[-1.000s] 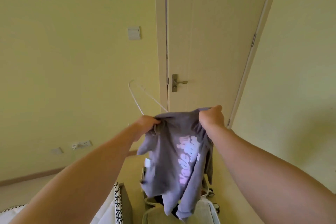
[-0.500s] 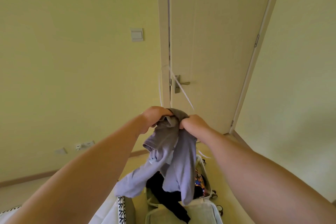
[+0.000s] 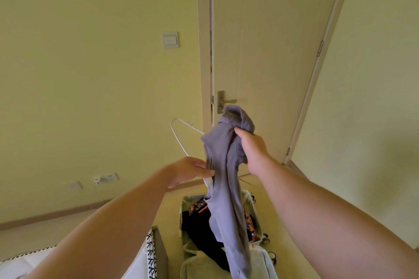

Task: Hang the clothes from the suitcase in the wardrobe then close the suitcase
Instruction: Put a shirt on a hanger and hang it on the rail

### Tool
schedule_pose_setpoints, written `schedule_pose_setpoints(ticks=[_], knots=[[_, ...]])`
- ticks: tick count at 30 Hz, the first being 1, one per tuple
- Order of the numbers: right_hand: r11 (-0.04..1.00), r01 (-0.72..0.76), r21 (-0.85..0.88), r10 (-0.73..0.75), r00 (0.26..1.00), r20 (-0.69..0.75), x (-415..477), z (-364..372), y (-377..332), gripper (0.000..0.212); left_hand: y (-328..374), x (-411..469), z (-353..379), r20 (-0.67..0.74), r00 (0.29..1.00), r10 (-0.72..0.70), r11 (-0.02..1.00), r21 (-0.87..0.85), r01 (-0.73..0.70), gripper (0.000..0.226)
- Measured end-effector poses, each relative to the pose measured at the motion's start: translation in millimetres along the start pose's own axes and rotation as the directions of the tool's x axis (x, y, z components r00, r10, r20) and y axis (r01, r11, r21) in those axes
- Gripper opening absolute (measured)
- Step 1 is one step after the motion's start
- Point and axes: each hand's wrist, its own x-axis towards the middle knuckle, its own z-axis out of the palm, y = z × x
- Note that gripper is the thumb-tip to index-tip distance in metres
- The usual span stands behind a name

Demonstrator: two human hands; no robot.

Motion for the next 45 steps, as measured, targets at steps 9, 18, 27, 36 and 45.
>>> schedule_pose_setpoints(ticks=[9,18,27,36,45], knots=[[0.992,-0.025,0.125,0.028,0.999,-0.026,0,-10,-5,0.032,-13,19,26,-0.113,0.993,-0.017,0.988,0.148,0.034,0.030],[0.912,0.099,-0.398,-0.248,0.906,-0.342,-1,-44,7,0.042,46,25,-23,-0.515,0.794,0.324,0.895,0.440,-0.080,0.020],[0.288,0.575,-0.765,-0.564,0.748,0.350,-15,-18,15,0.060,109,-15,-23,-0.204,0.731,0.652,0.477,0.859,-0.186,0.022],[0.403,0.507,-0.762,-0.188,0.860,0.474,-17,-8,22,0.023,90,-23,-54,-0.293,0.717,0.632,0.532,0.837,-0.127,0.020],[-0.112,0.321,-0.941,0.301,0.913,0.276,-24,-15,5,0.064,61,-30,-77,-0.300,0.765,0.570,0.448,0.894,0.017,0.025]])
